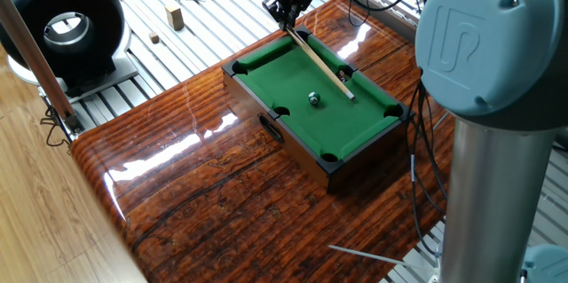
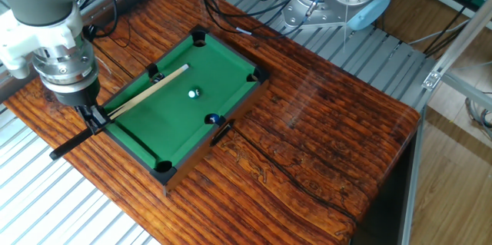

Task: Hit the pool ball

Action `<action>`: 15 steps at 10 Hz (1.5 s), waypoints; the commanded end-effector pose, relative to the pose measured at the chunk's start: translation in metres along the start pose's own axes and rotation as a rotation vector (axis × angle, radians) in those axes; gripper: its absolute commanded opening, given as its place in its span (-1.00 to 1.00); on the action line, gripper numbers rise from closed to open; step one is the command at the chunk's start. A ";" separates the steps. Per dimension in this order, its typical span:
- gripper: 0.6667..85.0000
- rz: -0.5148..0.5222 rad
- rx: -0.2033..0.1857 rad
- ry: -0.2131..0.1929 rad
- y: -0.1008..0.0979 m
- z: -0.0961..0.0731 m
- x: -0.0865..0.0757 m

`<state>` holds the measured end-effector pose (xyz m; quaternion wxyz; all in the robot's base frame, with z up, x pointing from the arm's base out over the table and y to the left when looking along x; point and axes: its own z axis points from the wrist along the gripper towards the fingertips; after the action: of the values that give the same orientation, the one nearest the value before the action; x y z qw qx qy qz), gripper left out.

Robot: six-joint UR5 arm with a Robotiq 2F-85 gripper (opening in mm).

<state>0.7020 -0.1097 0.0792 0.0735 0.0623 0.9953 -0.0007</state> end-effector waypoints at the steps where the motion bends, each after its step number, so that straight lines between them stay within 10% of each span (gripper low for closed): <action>1: -0.83 -0.007 -0.010 -0.009 0.001 0.002 -0.003; 15: -0.54 -0.141 -0.028 -0.015 0.000 -0.002 -0.005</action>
<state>0.7060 -0.1112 0.0807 0.0797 0.0044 0.9968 0.0007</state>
